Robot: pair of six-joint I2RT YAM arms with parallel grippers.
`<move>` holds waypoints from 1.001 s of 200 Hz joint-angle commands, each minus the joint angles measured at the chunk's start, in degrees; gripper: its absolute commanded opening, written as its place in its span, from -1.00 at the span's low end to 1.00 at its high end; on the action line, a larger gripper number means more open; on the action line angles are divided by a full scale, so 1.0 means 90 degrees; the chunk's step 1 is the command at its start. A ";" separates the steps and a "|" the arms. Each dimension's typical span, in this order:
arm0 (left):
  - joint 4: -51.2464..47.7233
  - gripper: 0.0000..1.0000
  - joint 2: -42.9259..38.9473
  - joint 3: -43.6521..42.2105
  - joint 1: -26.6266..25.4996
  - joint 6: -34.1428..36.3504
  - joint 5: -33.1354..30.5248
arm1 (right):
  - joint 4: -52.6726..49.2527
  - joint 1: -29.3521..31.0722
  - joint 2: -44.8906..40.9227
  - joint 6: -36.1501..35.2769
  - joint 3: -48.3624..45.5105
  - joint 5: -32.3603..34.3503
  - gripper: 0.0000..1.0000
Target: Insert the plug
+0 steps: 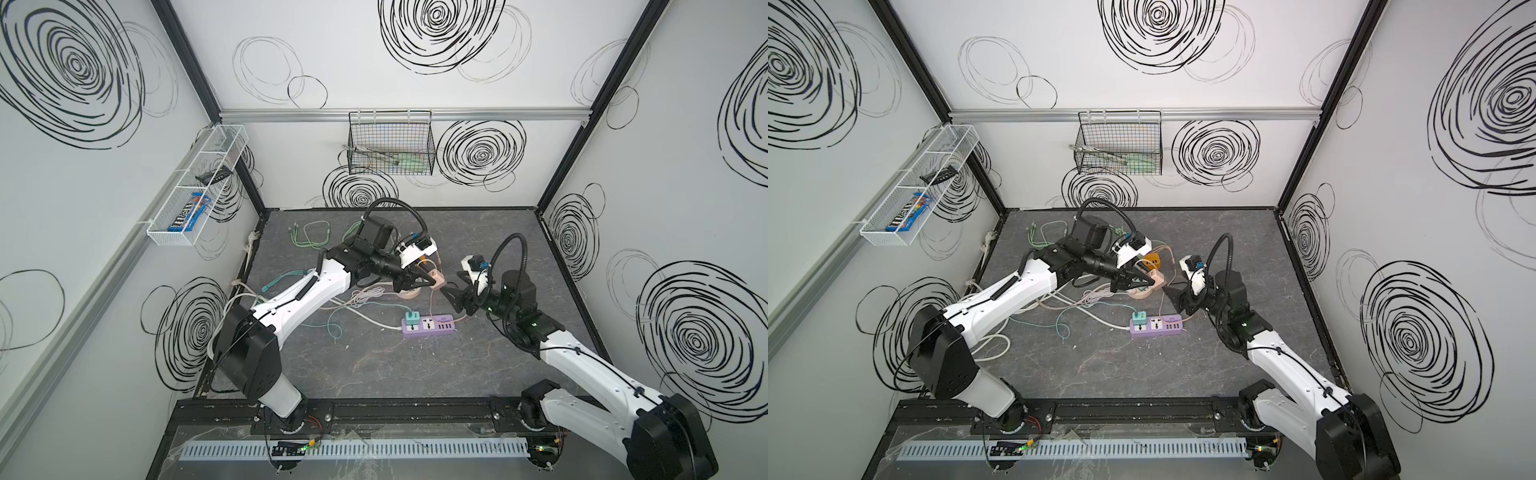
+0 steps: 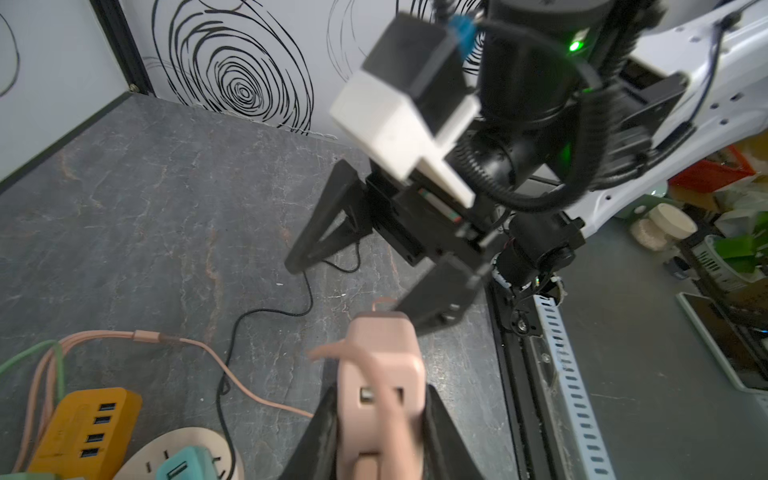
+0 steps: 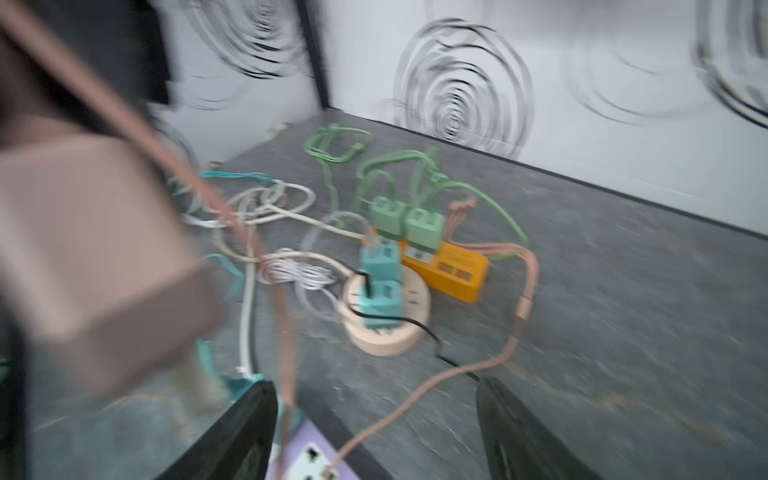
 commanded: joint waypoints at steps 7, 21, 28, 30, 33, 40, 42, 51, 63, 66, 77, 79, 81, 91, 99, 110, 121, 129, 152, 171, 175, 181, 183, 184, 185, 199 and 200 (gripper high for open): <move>-0.0211 -1.00 -0.0041 0.0234 -0.0046 -0.0044 0.0170 | 0.0051 -0.0061 0.0075 0.0375 -0.0257 0.0633 0.60; -0.0231 -1.00 -0.0040 0.0293 -0.0029 -0.0083 0.0157 | -0.0056 -0.0066 0.0183 0.0979 -0.0276 0.1059 0.59; -0.0236 -1.00 -0.0040 0.0323 -0.0023 -0.0115 0.0180 | -0.0137 -0.0066 0.0217 0.1198 -0.0268 0.1130 0.58; -0.0236 -1.00 -0.0040 0.0329 -0.0013 -0.0126 0.0181 | -0.0150 -0.0067 0.0230 0.1241 -0.0268 0.1127 0.58; -0.0236 -1.00 -0.0056 0.0343 -0.0009 -0.0142 0.0190 | -0.0154 -0.0065 0.0243 0.1284 -0.0277 0.1141 0.58; -0.0236 -1.00 -0.0060 0.0368 0.0017 -0.0175 0.0215 | -0.0107 -0.0061 0.0283 0.1446 -0.0325 0.1247 0.56; -0.0236 -1.00 -0.0065 0.0377 0.0021 -0.0182 0.0219 | -0.0081 -0.0061 0.0293 0.1503 -0.0351 0.1279 0.56; -0.0236 -1.00 -0.0096 0.0393 0.0040 -0.0205 0.0247 | 0.0064 -0.0066 0.0351 0.1736 -0.0477 0.1536 0.55; -0.0251 -1.00 -0.0118 0.0408 0.0057 -0.0215 0.0286 | 0.0462 -0.0080 0.0455 0.2012 -0.0745 0.1766 0.53; -0.0260 -1.00 -0.0128 0.0404 0.0061 -0.0210 0.0294 | 0.0579 -0.0089 0.0499 0.2079 -0.0814 0.1806 0.52; -0.0299 -1.00 -0.0149 0.0404 0.0071 -0.0198 0.0308 | 0.0967 -0.0095 0.0633 0.2262 -0.0990 0.1893 0.50; -0.0303 -1.00 -0.0160 0.0403 0.0071 -0.0190 0.0309 | 0.1049 -0.0094 0.0654 0.2286 -0.1005 0.1902 0.49; -0.0309 -1.00 -0.0161 0.0403 0.0071 -0.0196 0.0314 | 0.1116 -0.0094 0.0688 0.2306 -0.1029 0.1906 0.49; -0.0350 -1.00 -0.0176 0.0393 0.0063 -0.0171 0.0328 | 0.1385 -0.0099 0.0862 0.2384 -0.1058 0.2009 0.47; -0.0372 -1.00 -0.0187 0.0384 0.0066 -0.0156 0.0328 | 0.1476 -0.0103 0.1015 0.2492 -0.1014 0.2137 0.46; -0.0418 -1.00 -0.0204 0.0365 0.0070 -0.0125 0.0328 | 0.1565 -0.0108 0.1241 0.2571 -0.0945 0.2319 0.42; -0.0474 -1.00 -0.0206 0.0364 0.0071 -0.0080 0.0345 | 0.1625 -0.0105 0.1449 0.2675 -0.0892 0.2478 0.31; -0.0499 -1.00 -0.0206 0.0364 0.0066 -0.0047 0.0352 | 0.1632 -0.0101 0.1558 0.2782 -0.0866 0.2628 0.19; -0.0495 -1.00 -0.0189 0.0364 0.0062 -0.0052 0.0140 | 0.1636 -0.0110 0.1497 0.2972 -0.0906 0.2921 -0.23; -0.0494 -1.00 -0.0146 0.0401 -0.0020 -0.0115 -0.0384 | 0.1874 -0.0117 0.1076 0.2866 -0.1138 0.3030 -0.53; -0.0499 -1.00 -0.0143 0.0394 -0.0039 -0.0101 -0.0463 | 0.1911 -0.0118 0.0969 0.2810 -0.1186 0.3056 -0.61; -0.0491 -1.00 -0.0129 0.0385 -0.0076 -0.0104 -0.0552 | 0.1930 -0.0129 0.0816 0.2737 -0.1244 0.3101 -0.72; -0.0490 -1.00 -0.0126 0.0384 -0.0083 -0.0101 -0.0578 | 0.1920 -0.0134 0.0775 0.2705 -0.1244 0.3122 -0.75; -0.0490 -1.00 -0.0122 0.0384 -0.0089 -0.0100 -0.0589 | 0.1918 -0.0137 0.0750 0.2691 -0.1250 0.3135 -0.76; -0.0490 -1.00 -0.0120 0.0384 -0.0096 -0.0105 -0.0599 | 0.1912 -0.0138 0.0723 0.2675 -0.1257 0.3141 -0.78; -0.0461 -1.00 -0.0110 0.0366 -0.0180 -0.0118 -0.0817 | 0.1796 -0.0237 0.0434 0.2406 -0.1230 0.3237 -0.95; -0.0456 -1.00 -0.0114 0.0365 -0.0186 -0.0119 -0.0835 | 0.1788 -0.0252 0.0414 0.2391 -0.1218 0.3242 -0.96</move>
